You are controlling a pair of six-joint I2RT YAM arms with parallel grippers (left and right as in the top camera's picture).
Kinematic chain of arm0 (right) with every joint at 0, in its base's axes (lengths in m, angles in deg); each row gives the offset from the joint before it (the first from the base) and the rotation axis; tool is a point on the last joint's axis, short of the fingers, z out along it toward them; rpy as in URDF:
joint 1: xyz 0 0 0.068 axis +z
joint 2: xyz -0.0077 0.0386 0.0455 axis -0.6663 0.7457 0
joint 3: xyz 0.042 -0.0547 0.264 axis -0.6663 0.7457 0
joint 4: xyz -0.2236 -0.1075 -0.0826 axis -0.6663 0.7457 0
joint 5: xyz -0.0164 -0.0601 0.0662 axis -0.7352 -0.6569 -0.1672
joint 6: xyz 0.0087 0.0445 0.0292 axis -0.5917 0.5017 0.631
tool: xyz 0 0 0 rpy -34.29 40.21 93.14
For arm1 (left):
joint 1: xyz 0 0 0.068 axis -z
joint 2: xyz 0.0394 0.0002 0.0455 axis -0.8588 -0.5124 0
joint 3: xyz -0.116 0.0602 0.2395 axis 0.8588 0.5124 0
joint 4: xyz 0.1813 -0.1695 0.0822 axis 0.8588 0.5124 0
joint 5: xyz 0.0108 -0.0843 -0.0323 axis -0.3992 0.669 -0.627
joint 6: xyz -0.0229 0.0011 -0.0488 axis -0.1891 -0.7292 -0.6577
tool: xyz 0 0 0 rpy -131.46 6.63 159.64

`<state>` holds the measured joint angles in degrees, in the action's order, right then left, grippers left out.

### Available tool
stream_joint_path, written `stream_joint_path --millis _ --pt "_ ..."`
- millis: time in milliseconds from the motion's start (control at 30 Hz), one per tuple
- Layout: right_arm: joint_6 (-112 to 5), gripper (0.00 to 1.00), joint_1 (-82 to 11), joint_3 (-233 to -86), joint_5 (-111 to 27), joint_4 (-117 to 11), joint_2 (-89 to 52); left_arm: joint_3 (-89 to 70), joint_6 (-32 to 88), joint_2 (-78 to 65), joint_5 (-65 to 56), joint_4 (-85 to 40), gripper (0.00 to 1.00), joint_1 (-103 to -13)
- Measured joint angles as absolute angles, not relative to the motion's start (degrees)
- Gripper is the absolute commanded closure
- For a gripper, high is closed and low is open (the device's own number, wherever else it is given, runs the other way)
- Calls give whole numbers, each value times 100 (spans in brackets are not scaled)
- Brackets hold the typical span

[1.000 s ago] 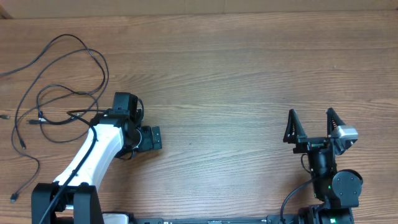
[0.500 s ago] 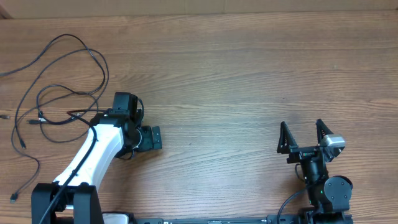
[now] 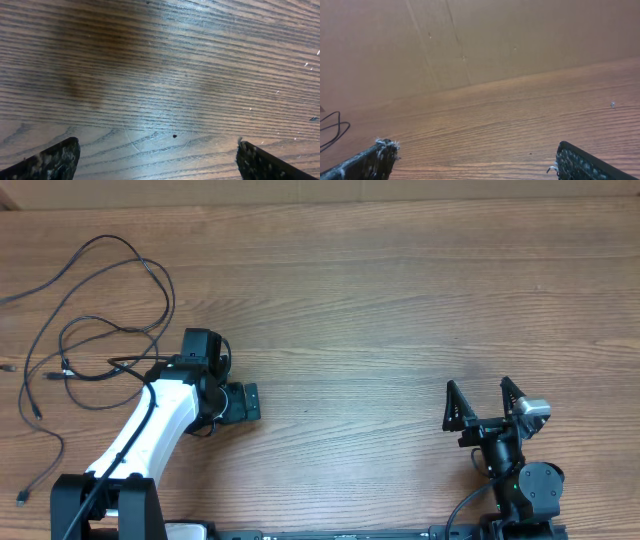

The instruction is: Untangle cables

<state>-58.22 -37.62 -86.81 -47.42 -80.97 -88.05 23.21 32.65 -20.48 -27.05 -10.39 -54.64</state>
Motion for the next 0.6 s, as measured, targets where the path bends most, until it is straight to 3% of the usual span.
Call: stream_joint_path --millis 600 --pt "-5806 0 -3762 -8681 -4740 -8097 -8805 2362 3265 -1849 -2943 -1262 0 -5464"
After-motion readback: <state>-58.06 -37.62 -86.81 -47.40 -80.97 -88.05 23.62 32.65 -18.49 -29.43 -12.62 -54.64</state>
